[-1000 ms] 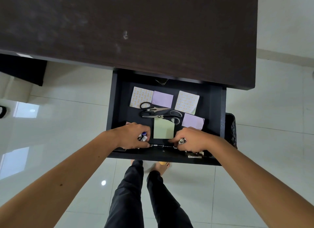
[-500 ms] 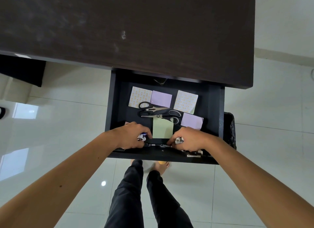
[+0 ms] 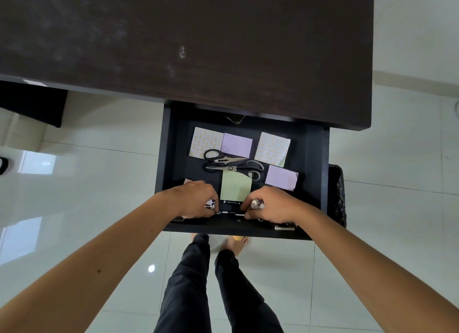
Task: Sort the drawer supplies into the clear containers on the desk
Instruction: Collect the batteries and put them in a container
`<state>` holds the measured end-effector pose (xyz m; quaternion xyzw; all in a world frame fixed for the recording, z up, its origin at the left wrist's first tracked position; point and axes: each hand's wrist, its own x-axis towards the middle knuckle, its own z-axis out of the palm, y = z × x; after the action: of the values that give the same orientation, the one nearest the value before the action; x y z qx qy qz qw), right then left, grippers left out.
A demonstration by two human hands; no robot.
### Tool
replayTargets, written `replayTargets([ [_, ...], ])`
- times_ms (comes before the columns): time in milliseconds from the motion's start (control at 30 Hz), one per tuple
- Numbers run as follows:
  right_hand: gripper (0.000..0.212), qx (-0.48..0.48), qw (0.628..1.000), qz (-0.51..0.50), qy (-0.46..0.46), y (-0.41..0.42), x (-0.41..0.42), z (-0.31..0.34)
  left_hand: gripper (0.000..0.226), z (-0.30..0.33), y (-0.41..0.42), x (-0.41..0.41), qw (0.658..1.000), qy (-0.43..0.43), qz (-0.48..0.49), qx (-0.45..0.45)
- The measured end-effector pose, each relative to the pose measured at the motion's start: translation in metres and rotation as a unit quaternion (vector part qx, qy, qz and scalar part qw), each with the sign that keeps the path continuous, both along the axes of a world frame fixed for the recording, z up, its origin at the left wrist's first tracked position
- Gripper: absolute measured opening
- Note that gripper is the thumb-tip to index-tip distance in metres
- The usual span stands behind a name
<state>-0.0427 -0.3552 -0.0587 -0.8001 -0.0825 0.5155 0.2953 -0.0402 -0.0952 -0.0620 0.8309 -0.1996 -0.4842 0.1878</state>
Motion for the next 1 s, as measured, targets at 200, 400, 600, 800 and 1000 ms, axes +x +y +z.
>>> replayTargets([
  [200, 0.024, 0.024, 0.999, -0.032, -0.005, -0.001, -0.003, 0.002, 0.012, -0.002, 0.003, -0.002, 1.0, 0.006, 0.011, -0.017],
  [400, 0.022, 0.047, 0.995, -0.073, 0.049, 0.0, 0.0, 0.009, 0.009, -0.005, 0.012, -0.003, 0.995, 0.045, 0.075, -0.042],
  [600, 0.049, -0.019, 0.993, 0.1, -0.061, 0.017, -0.001, 0.002, 0.02, 0.003, 0.009, -0.002, 0.993, 0.046, 0.096, -0.048],
  [800, 0.035, -0.032, 0.992, 0.112, -0.045, 0.023, -0.001, -0.004, 0.015, 0.007, 0.012, 0.0, 0.989, 0.067, 0.116, -0.055],
  [1000, 0.019, -0.019, 0.997, 0.065, -0.033, 0.029, -0.001, -0.01, 0.015, 0.009, 0.013, -0.001, 0.987, 0.058, 0.14, -0.053],
])
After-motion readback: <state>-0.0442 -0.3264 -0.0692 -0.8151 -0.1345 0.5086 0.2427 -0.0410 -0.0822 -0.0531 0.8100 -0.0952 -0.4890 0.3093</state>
